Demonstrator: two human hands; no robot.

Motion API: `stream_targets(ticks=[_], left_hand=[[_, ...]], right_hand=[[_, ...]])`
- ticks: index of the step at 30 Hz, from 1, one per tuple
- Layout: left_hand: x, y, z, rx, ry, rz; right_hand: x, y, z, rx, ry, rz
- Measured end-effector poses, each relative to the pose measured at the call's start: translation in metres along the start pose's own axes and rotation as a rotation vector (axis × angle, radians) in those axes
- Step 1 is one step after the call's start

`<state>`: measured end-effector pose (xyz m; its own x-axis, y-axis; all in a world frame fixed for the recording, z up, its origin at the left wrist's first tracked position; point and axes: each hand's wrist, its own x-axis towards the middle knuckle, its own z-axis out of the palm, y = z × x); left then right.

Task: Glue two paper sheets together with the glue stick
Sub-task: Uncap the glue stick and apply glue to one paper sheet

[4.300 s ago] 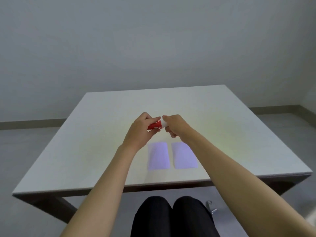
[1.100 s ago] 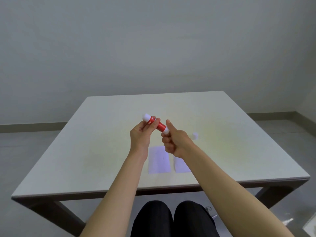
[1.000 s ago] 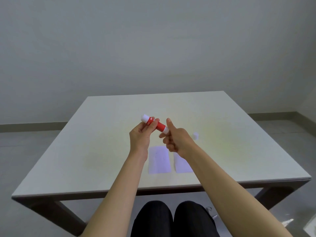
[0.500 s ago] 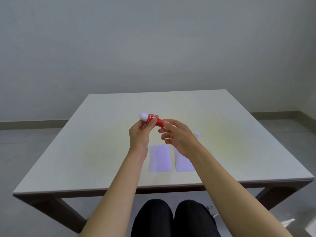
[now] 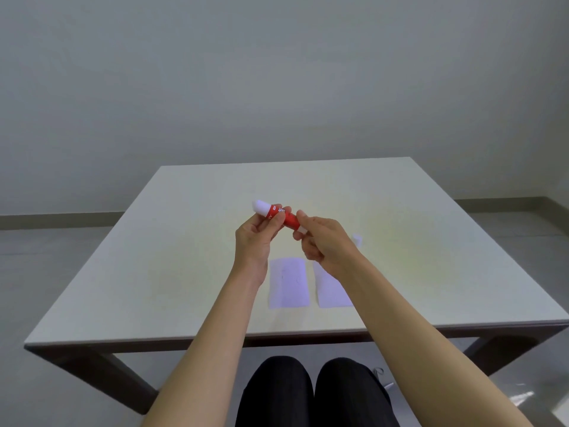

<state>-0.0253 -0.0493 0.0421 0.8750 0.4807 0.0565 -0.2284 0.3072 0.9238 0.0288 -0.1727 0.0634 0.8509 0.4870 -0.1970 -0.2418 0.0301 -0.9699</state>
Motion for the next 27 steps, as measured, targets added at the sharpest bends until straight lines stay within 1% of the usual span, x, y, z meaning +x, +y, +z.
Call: stream_targets(ticks=[3, 6, 8, 11, 12, 14, 15, 16, 17, 19, 21, 22, 24, 26, 27], left_hand=[[-0.002, -0.004, 0.001, -0.017, -0.047, -0.011], [-0.003, -0.007, 0.001, 0.001, -0.086, -0.014], [-0.004, -0.009, 0.000, -0.025, -0.096, -0.023], [-0.004, -0.011, -0.002, -0.063, -0.096, -0.037], [-0.004, -0.012, -0.003, -0.078, -0.086, -0.038], [-0.003, -0.011, -0.004, -0.048, -0.072, -0.034], [-0.003, -0.011, -0.005, 0.010, -0.079, -0.026], [-0.003, -0.011, -0.007, 0.099, -0.101, -0.010], [-0.002, -0.011, -0.010, 0.202, -0.139, 0.005], [0.000, -0.009, -0.020, 0.359, -0.226, -0.011], [-0.001, -0.008, -0.037, 0.466, -0.272, -0.086], [-0.002, -0.009, -0.047, 0.570, -0.309, -0.112], [-0.004, -0.015, -0.066, 0.897, -0.443, -0.183], [-0.005, -0.019, -0.076, 1.199, -0.555, -0.246], [-0.004, -0.021, -0.077, 1.291, -0.595, -0.226]], right_hand=[[0.003, 0.001, 0.000, 0.016, 0.080, 0.171], [0.005, 0.005, -0.001, -0.070, 0.111, 0.220], [0.006, 0.008, -0.002, -0.087, 0.094, 0.237], [0.006, 0.012, -0.005, -0.090, 0.029, 0.196], [0.005, 0.013, -0.006, -0.062, -0.019, 0.155], [0.000, 0.016, -0.006, 0.053, -0.170, 0.056], [-0.002, 0.018, -0.006, 0.126, -0.221, 0.014], [-0.003, 0.020, -0.006, 0.201, -0.223, -0.014], [-0.004, 0.022, -0.007, 0.268, -0.179, -0.032], [-0.003, 0.026, -0.012, 0.368, -0.018, -0.065], [-0.003, 0.030, -0.020, 0.420, 0.173, -0.089], [-0.003, 0.032, -0.024, 0.448, 0.260, -0.096], [-0.003, 0.039, -0.029, 0.484, 0.367, -0.102], [-0.004, 0.044, -0.025, 0.449, 0.362, -0.102], [-0.005, 0.048, -0.021, 0.407, 0.331, -0.114]])
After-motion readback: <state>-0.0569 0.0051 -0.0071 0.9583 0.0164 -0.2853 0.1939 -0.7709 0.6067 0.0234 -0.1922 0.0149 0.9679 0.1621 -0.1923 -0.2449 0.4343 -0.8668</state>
